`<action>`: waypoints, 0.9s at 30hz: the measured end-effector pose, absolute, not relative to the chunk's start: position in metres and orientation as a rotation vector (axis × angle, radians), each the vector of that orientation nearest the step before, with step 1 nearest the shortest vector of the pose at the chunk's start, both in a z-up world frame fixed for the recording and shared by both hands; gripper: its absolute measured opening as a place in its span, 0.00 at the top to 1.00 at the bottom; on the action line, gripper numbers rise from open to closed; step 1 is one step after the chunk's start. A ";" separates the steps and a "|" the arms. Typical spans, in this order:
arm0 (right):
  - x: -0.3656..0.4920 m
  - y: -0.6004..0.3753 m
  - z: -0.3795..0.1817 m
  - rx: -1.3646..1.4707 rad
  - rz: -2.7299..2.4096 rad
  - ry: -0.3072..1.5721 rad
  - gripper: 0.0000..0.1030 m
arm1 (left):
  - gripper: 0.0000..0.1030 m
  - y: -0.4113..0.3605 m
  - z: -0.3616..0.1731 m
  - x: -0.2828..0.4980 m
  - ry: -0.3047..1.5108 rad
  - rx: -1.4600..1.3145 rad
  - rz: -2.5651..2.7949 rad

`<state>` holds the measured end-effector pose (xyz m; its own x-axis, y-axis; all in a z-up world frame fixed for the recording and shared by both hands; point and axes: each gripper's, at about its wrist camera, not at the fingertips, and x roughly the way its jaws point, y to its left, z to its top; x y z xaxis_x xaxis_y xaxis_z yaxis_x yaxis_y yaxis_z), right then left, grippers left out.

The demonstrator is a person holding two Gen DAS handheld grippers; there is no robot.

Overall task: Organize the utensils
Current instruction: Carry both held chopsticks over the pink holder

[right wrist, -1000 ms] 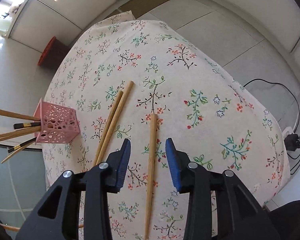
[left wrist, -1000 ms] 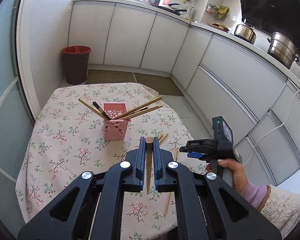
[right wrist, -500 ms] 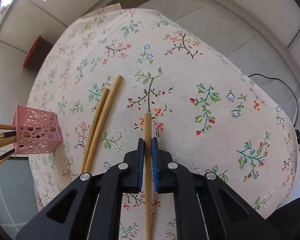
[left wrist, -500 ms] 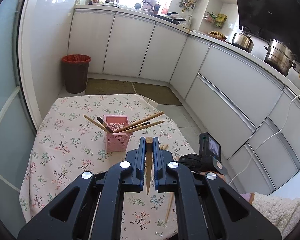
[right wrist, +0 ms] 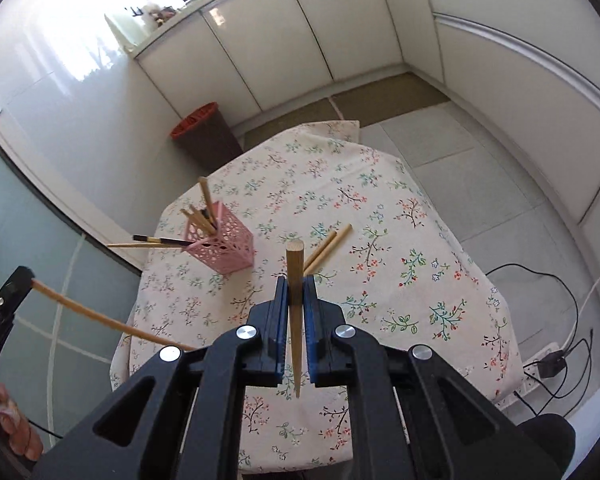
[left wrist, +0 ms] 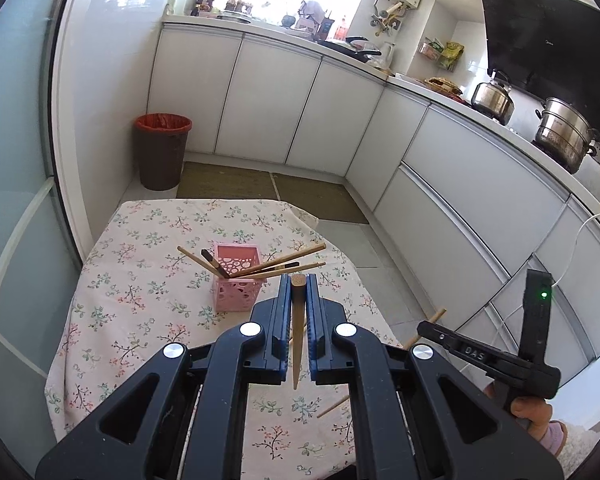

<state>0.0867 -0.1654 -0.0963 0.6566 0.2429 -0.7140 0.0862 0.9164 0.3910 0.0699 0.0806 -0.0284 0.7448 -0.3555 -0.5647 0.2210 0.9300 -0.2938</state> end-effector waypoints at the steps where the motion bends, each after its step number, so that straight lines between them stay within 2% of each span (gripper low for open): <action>1: 0.084 -0.164 -0.088 0.412 0.104 0.841 0.93 | 0.94 0.080 -0.026 0.069 0.655 -0.215 -0.314; 20: 0.111 -0.134 0.055 0.457 0.287 0.600 0.93 | 0.94 0.090 0.040 0.116 0.517 -0.190 -0.218; 27: 0.151 -0.109 0.075 0.406 0.266 0.503 0.93 | 0.94 0.088 0.045 0.152 0.466 -0.181 -0.143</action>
<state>0.1509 -0.1091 0.0746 0.8445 0.3432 -0.4113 -0.1468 0.8867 0.4384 0.1516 0.0879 0.0453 0.8840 -0.1782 -0.4322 0.0957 0.9739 -0.2057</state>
